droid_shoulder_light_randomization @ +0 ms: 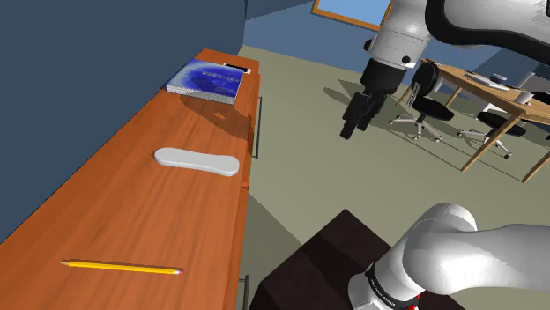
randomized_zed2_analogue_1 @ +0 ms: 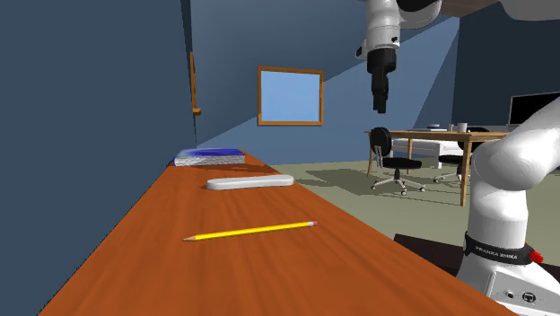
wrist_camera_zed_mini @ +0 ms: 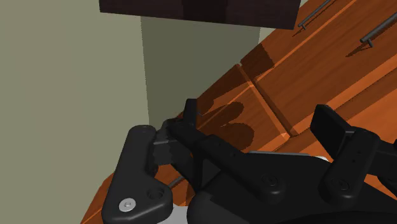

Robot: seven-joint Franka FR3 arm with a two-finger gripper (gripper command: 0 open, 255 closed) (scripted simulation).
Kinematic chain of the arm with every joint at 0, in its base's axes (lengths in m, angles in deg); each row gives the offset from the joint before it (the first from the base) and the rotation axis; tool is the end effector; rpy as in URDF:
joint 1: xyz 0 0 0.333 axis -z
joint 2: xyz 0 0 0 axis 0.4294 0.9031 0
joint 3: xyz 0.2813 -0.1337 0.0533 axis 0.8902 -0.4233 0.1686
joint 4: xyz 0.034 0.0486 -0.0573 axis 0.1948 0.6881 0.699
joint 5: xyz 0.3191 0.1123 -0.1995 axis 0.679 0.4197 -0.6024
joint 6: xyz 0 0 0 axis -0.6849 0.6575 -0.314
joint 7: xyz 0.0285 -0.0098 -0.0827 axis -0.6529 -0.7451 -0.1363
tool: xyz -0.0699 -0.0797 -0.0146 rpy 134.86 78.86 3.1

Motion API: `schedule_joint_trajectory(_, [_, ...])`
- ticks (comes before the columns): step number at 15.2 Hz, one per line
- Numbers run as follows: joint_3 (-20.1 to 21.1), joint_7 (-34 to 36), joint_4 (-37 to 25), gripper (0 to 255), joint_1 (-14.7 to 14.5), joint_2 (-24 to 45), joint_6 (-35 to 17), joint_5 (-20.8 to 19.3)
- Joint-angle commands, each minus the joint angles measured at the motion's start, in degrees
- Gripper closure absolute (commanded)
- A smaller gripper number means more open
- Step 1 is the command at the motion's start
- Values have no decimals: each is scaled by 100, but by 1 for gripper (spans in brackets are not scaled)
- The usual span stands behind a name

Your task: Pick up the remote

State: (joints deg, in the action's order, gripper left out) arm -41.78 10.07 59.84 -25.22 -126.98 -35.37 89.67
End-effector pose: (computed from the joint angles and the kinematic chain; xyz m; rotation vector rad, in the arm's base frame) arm 0.2852 0.0340 0.6216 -3.0903 -0.0849 0.0344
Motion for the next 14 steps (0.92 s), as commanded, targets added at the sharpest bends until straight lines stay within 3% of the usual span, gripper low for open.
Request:
schedule_joint_trajectory(1, [0, 0, 0, 0, 0, 0, 0, 0])
schedule_joint_trajectory(14, [613, -806, -855, 0, -560, 2418, -1632, -56])
